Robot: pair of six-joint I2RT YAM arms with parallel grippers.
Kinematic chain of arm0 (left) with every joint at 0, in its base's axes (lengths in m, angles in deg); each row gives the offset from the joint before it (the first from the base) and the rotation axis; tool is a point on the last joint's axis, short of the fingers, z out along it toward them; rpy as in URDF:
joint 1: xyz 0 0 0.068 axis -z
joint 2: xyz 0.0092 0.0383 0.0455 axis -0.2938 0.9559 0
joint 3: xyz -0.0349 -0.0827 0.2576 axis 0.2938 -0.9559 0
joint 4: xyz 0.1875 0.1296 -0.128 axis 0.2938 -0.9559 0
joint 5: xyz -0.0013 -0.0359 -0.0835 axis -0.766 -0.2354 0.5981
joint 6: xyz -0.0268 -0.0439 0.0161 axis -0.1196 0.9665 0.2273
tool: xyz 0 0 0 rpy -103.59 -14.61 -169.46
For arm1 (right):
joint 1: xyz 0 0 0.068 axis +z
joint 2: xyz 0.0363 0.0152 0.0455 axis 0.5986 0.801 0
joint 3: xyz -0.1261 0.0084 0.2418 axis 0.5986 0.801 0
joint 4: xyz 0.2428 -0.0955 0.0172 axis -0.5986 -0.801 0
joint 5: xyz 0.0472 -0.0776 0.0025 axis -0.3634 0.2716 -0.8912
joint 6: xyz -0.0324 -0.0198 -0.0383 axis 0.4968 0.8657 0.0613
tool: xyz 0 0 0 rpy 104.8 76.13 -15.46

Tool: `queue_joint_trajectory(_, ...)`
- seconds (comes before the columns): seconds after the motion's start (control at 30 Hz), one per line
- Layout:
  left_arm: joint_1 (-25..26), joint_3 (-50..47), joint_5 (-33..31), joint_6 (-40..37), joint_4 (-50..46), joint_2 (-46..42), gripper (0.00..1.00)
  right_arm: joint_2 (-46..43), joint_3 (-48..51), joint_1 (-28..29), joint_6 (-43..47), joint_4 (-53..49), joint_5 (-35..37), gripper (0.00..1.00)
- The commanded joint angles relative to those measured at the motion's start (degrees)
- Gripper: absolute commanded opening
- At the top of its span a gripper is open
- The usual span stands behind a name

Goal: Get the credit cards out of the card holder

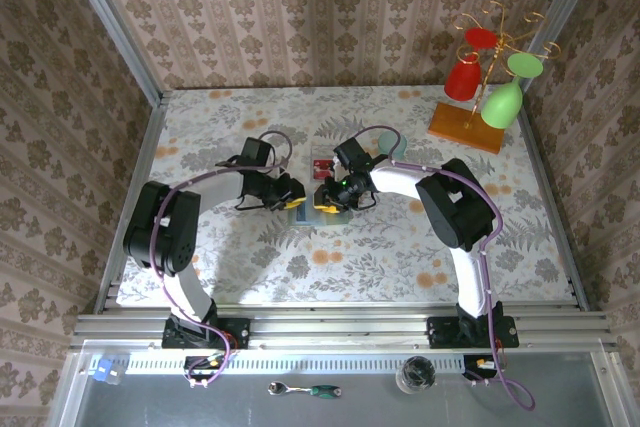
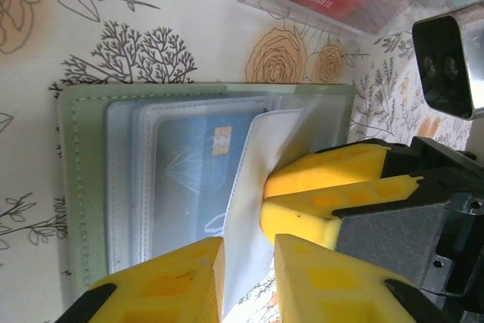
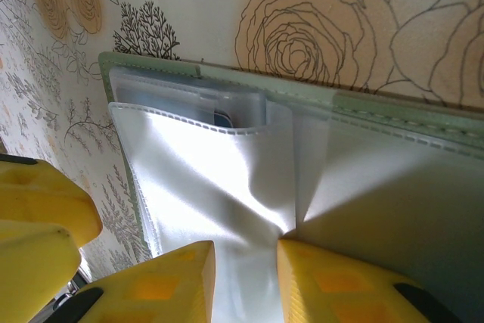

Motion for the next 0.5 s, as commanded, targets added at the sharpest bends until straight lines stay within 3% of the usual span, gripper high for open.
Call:
queue_joint_trajectory(0.0,0.3,0.0,1.5,1.6,1.4,0.6,0.25,-0.6,1.8,-0.3,-0.4,-1.2,0.8,0.29)
queue_joint_trajectory(0.47,1.3,0.2,1.5,1.5,-0.4,2.3,0.25,-0.6,2.3,-0.3,-0.5,-0.6,0.6,0.29)
